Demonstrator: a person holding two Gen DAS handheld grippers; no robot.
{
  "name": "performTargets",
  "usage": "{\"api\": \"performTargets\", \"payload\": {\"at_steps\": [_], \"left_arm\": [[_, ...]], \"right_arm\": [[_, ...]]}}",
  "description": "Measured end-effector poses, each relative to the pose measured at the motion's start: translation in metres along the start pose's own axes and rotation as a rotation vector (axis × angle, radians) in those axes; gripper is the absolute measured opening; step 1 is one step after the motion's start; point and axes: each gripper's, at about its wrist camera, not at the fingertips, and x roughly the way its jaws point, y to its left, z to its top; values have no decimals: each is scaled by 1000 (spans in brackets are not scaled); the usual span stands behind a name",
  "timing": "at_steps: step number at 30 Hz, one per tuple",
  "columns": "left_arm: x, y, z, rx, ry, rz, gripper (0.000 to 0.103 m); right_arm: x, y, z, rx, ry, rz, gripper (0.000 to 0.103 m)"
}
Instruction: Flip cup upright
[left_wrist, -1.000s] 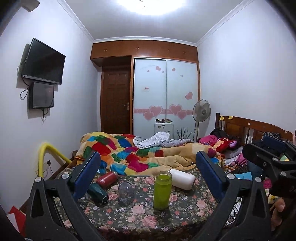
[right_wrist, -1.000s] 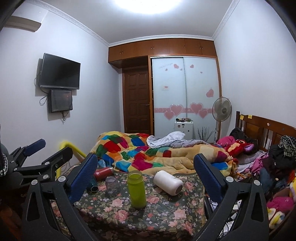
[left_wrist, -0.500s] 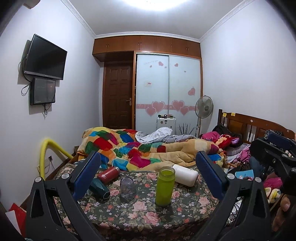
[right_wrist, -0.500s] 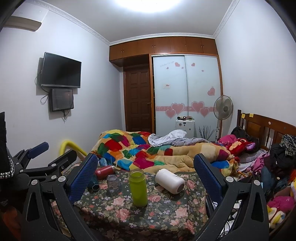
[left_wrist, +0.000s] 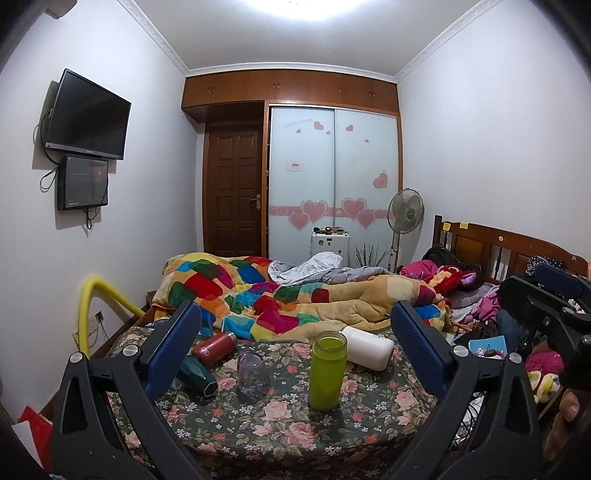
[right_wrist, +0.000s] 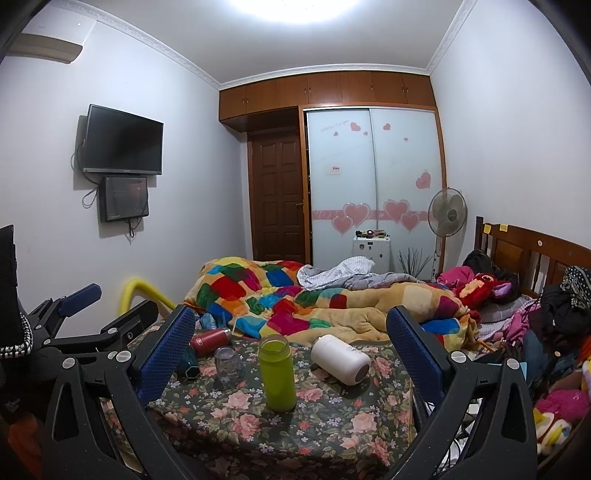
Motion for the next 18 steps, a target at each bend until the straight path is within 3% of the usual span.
{"api": "performTargets", "payload": {"at_steps": [18], "left_arm": [[1,-4,0,7,2,-15,103]], "right_arm": [[0,3,-2,4,4,3,103]]}}
